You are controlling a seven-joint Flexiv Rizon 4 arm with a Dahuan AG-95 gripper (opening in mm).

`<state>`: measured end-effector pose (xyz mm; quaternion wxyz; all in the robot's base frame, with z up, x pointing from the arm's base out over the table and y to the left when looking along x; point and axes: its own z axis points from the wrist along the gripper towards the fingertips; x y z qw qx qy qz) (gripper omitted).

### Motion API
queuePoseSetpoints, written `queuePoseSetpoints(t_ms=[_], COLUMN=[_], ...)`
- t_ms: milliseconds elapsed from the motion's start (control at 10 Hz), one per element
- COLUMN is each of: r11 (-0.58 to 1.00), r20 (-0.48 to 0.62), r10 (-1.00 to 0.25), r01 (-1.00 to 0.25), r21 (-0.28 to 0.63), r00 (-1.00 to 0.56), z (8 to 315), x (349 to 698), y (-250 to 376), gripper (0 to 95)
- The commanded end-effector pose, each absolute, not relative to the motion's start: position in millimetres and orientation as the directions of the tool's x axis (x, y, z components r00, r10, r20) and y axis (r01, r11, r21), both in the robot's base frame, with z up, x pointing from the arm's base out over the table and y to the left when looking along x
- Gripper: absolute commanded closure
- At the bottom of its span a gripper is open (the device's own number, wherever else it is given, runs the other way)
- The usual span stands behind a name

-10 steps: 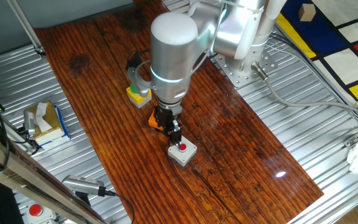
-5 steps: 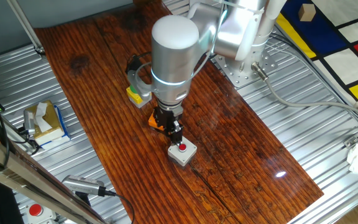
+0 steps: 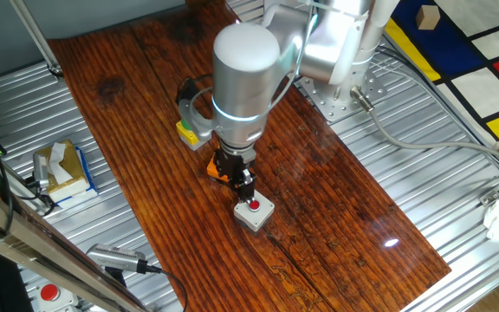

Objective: Press three buttons from left to right in sequence

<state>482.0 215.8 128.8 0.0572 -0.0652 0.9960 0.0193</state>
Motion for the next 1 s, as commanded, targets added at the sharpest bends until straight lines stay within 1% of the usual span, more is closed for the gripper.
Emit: queuePoseSetpoints(t_ms=[100,1000], r11=[0.991,0.992], r20=[-0.111,-0.112], r10=[-0.136,-0.125], r01=[-0.136,-0.126], r21=[-0.009,-0.001], r00=[-0.984,-0.986], z=[128.7,127.4], x=[482.5,482.4], y=[215.0,213.8], gripper=[38.0,38.0])
